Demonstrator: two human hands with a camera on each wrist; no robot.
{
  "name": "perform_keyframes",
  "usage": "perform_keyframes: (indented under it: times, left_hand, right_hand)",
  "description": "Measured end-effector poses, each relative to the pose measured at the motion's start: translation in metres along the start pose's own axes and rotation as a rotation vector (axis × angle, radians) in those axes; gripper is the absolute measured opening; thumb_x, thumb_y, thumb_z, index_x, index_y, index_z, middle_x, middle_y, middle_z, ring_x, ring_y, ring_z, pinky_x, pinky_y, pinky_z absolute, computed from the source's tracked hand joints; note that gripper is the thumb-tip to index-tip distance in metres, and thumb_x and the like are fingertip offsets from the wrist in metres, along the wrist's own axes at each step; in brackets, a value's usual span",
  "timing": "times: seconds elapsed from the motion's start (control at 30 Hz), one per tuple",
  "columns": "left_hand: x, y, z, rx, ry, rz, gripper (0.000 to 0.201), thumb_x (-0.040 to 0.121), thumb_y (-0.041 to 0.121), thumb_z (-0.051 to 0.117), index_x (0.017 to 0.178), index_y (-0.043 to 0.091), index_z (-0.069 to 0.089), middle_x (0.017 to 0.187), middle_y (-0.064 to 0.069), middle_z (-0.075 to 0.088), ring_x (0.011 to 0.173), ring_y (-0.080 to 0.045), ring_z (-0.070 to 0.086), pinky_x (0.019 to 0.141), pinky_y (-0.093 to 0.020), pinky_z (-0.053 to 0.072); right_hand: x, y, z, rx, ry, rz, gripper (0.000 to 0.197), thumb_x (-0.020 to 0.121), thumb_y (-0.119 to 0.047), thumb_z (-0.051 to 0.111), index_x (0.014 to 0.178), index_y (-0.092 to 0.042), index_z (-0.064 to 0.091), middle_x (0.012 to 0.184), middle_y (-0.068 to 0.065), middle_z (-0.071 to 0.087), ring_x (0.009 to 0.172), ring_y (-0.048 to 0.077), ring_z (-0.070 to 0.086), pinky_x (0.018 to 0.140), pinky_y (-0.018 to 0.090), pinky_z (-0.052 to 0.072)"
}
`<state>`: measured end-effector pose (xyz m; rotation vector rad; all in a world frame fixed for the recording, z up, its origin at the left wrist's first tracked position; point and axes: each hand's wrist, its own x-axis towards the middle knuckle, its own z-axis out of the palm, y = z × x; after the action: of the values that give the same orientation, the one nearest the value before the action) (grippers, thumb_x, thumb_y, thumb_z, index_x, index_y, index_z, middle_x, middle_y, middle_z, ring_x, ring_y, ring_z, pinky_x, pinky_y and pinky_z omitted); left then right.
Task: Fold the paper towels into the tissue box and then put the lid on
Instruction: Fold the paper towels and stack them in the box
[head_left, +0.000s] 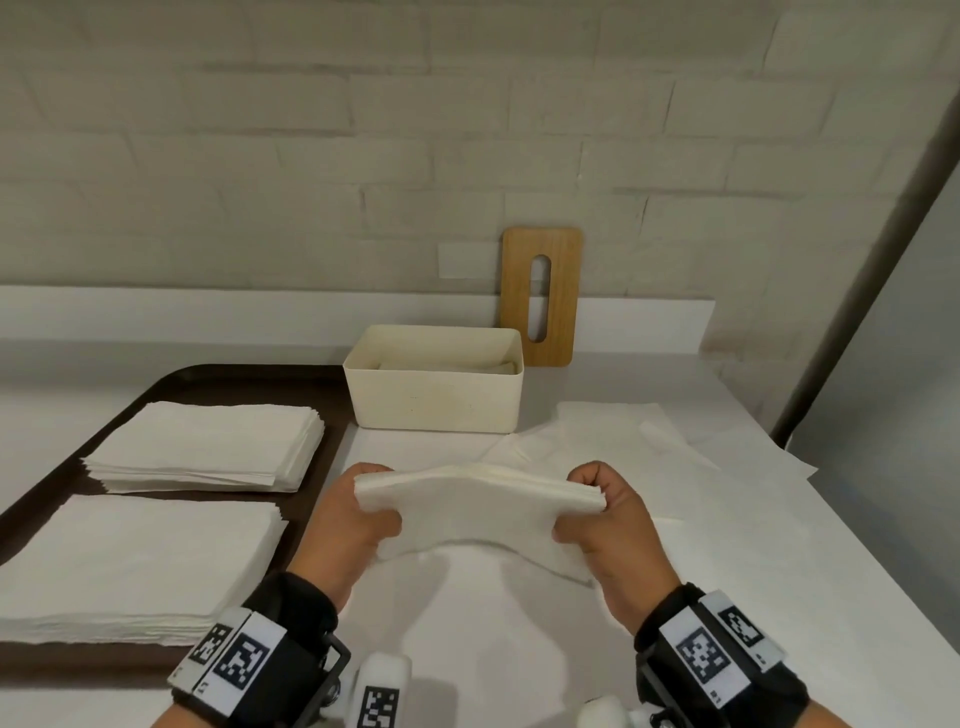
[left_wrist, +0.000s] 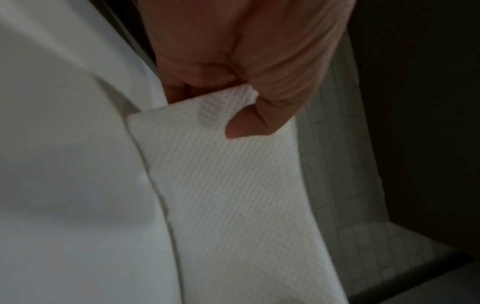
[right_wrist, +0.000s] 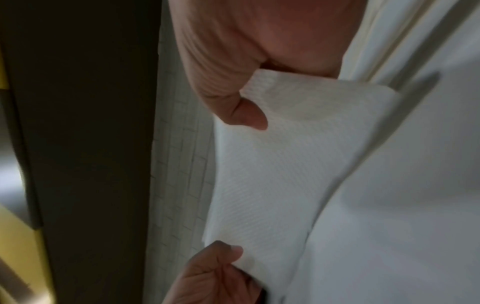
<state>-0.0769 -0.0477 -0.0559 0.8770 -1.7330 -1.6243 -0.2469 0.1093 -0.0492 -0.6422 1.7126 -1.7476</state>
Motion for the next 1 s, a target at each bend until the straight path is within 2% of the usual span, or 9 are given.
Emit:
perform_keyframes:
  times: [0.13, 0.2, 0.3, 0.37, 0.43, 0.53, 0.7, 0.87, 1.0]
  left_hand:
    - [0.000, -0.010, -0.005, 0.126, -0.067, -0.091, 0.041, 0.074, -0.002, 0.066, 0.112, 0.013, 0.057, 0.109, -0.012, 0.065, 0.102, -0.029, 0.061, 0.089, -0.047, 0.052]
    - [0.000, -0.003, -0.005, 0.163, -0.029, -0.054, 0.033, 0.077, -0.002, 0.065, 0.102, 0.019, 0.061, 0.103, -0.008, 0.068, 0.099, -0.026, 0.063, 0.088, -0.043, 0.052]
    - [0.000, 0.022, -0.005, 0.233, -0.067, 0.081, 0.038, 0.080, -0.005, 0.062, 0.091, 0.032, 0.062, 0.091, 0.005, 0.070, 0.089, -0.011, 0.066, 0.085, -0.032, 0.053]
    - [-0.002, 0.043, -0.002, 0.262, -0.151, 0.195, 0.035, 0.074, -0.002, 0.069, 0.082, 0.032, 0.067, 0.083, 0.007, 0.072, 0.081, -0.007, 0.067, 0.077, -0.026, 0.053]
    - [-0.003, 0.063, 0.002, 0.215, -0.178, 0.280, 0.027, 0.068, 0.001, 0.071, 0.073, 0.028, 0.067, 0.078, 0.005, 0.071, 0.074, -0.009, 0.065, 0.069, -0.026, 0.053]
    - [-0.001, 0.074, 0.005, -0.040, -0.063, 0.357, 0.034, 0.056, 0.004, 0.079, 0.077, 0.027, 0.065, 0.078, 0.007, 0.069, 0.075, -0.012, 0.064, 0.063, -0.024, 0.055]
    - [-0.003, 0.047, 0.015, -0.284, -0.049, 0.233, 0.076, 0.049, 0.021, 0.079, 0.119, 0.011, 0.051, 0.116, -0.011, 0.065, 0.106, -0.026, 0.064, 0.080, -0.034, 0.055]
    - [-0.010, 0.020, 0.029, -0.178, -0.002, 0.230, 0.052, 0.059, 0.018, 0.076, 0.109, 0.019, 0.061, 0.104, -0.006, 0.071, 0.100, -0.023, 0.067, 0.072, -0.021, 0.055]
    - [-0.010, 0.026, 0.033, -0.145, -0.006, 0.241, 0.051, 0.064, 0.022, 0.074, 0.112, 0.023, 0.059, 0.106, -0.006, 0.070, 0.100, -0.021, 0.067, 0.080, -0.032, 0.055]
  right_hand:
    - [-0.004, 0.004, -0.004, -0.079, -0.043, 0.060, 0.045, 0.048, 0.004, 0.066, 0.083, -0.022, 0.054, 0.084, 0.008, 0.058, 0.073, 0.027, 0.056, 0.056, 0.033, 0.048]
    - [-0.003, -0.009, -0.009, -0.172, -0.070, -0.016, 0.050, 0.055, 0.008, 0.075, 0.089, -0.024, 0.056, 0.092, 0.006, 0.059, 0.084, 0.025, 0.058, 0.071, 0.037, 0.052]
    - [-0.006, -0.046, -0.008, -0.536, -0.210, -0.211, 0.058, 0.063, -0.009, 0.083, 0.106, -0.033, 0.052, 0.104, -0.008, 0.057, 0.098, 0.008, 0.055, 0.081, 0.012, 0.044]
    - [-0.010, -0.068, 0.003, -0.806, -0.317, -0.301, 0.060, 0.069, -0.025, 0.080, 0.119, -0.036, 0.048, 0.110, -0.014, 0.056, 0.103, 0.004, 0.053, 0.090, 0.018, 0.044]
    - [-0.012, -0.081, 0.017, -0.918, -0.397, -0.350, 0.040, 0.078, -0.027, 0.072, 0.115, -0.027, 0.057, 0.107, -0.008, 0.062, 0.098, 0.009, 0.058, 0.089, 0.030, 0.050]
    - [-0.006, -0.083, 0.032, -0.670, -0.383, -0.337, 0.017, 0.086, -0.017, 0.064, 0.103, -0.014, 0.065, 0.101, 0.005, 0.069, 0.091, 0.020, 0.066, 0.085, 0.042, 0.054]
    - [-0.001, -0.067, 0.044, -0.052, -0.307, -0.240, 0.030, 0.084, -0.006, 0.066, 0.112, -0.016, 0.061, 0.112, 0.008, 0.069, 0.104, 0.023, 0.066, 0.092, 0.042, 0.053]
    - [-0.001, -0.038, 0.049, 0.065, -0.193, -0.177, 0.045, 0.061, 0.001, 0.079, 0.101, -0.012, 0.063, 0.103, 0.012, 0.071, 0.097, 0.027, 0.068, 0.088, 0.043, 0.055]
    - [-0.001, -0.041, 0.052, 0.043, -0.190, -0.227, 0.040, 0.064, 0.006, 0.080, 0.092, -0.019, 0.065, 0.095, 0.005, 0.072, 0.093, 0.020, 0.069, 0.084, 0.038, 0.057]
